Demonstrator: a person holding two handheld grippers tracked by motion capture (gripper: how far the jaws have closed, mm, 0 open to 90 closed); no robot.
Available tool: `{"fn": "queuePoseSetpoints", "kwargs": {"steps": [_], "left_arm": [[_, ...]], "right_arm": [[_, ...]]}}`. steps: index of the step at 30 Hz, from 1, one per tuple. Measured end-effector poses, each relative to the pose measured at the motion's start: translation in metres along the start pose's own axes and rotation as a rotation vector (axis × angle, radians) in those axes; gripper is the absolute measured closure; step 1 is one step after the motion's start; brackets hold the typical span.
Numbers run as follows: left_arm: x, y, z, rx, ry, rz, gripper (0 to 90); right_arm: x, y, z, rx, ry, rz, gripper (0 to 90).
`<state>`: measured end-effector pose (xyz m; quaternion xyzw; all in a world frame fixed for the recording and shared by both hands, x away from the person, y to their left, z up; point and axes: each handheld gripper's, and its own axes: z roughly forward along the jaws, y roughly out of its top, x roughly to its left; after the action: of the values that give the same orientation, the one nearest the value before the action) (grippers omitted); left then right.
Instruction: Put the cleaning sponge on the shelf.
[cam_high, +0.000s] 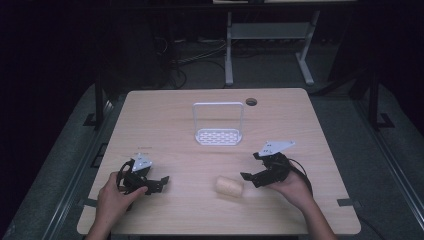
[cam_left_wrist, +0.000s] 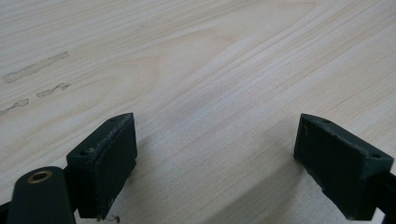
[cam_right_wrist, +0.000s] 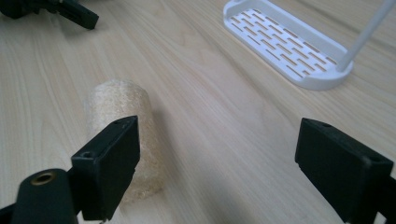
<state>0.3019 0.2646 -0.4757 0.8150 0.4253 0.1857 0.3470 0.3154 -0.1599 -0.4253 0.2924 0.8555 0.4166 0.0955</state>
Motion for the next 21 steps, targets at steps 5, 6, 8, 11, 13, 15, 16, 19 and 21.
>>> {"fn": "queuePoseSetpoints", "kwargs": {"steps": [5,6,8,11,13,15,16,19,21], "left_arm": [[0.0,0.0,0.0,0.0,0.0,0.0,12.7],[0.0,0.0,0.0,0.0,0.0,0.0,12.7],[0.0,0.0,0.0,0.0,0.0,0.0,12.7],[0.0,0.0,0.0,0.0,0.0,0.0,12.7],[0.0,0.0,0.0,0.0,0.0,0.0,12.7],[0.0,0.0,0.0,0.0,0.0,0.0,12.7],[0.0,0.0,0.0,0.0,0.0,0.0,12.7],[0.0,0.0,0.0,0.0,0.0,0.0,12.7],[0.0,0.0,0.0,0.0,0.0,0.0,12.7]], "right_arm": [[0.002,0.005,0.003,-0.001,0.015,-0.011,13.9],[0.003,0.007,0.005,0.001,0.022,-0.016,13.9],[0.004,0.008,0.006,0.0,0.027,-0.02,13.9],[0.006,0.01,0.01,0.01,0.043,-0.027,13.9],[0.008,0.012,0.012,0.013,0.053,-0.033,13.8],[0.009,0.013,0.014,0.016,0.064,-0.038,13.8],[0.011,0.014,0.016,0.018,0.073,-0.041,13.8],[0.013,0.015,0.019,0.027,0.084,-0.046,13.9],[0.016,0.015,0.022,0.037,0.095,-0.054,13.8]]}}
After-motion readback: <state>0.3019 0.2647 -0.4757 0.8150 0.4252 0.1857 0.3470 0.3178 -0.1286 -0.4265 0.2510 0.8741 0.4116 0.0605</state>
